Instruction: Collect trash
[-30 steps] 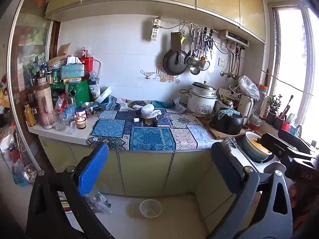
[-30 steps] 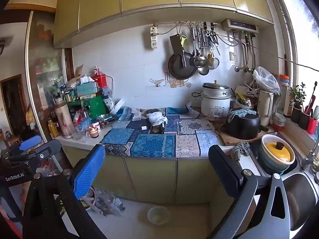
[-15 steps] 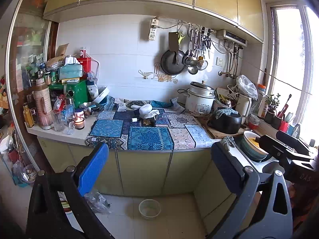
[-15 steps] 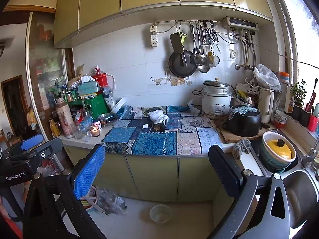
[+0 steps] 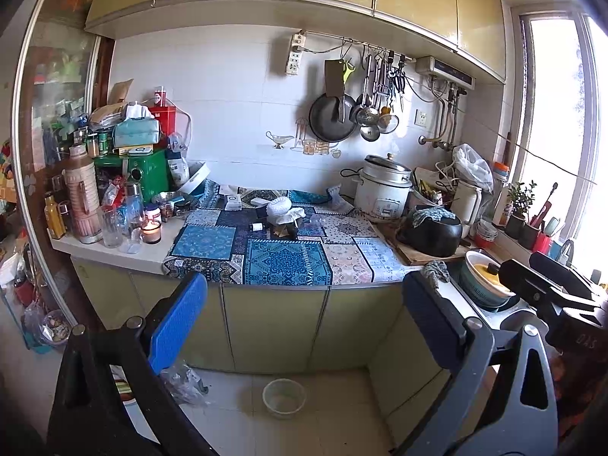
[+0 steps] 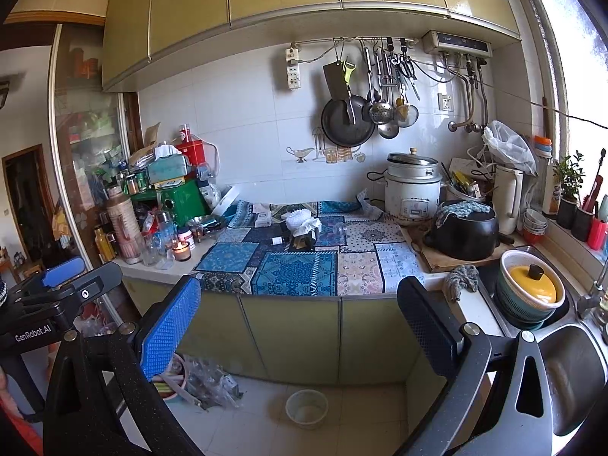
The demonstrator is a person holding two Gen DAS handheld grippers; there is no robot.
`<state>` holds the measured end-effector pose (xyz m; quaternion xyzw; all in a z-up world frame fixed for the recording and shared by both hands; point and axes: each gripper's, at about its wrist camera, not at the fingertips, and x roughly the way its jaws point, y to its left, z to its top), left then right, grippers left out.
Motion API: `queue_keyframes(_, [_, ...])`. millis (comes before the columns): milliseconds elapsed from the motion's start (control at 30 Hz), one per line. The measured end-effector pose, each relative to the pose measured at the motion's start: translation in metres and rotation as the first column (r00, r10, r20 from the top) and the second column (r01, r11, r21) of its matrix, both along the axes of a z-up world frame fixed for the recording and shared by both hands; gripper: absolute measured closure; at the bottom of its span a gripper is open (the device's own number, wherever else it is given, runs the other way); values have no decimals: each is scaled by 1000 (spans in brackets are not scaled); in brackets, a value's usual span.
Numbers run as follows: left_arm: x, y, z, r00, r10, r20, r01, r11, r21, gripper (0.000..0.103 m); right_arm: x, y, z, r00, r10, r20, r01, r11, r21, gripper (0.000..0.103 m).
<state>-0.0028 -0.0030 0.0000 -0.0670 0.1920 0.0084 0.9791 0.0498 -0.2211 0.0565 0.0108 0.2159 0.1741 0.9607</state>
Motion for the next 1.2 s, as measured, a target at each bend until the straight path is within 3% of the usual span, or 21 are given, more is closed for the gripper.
queue_keyframes(1200, [14,-6,-1,999,-34,-9,34,999,3,0,3,11,5,1000,7,-5,-7,1000,4,0])
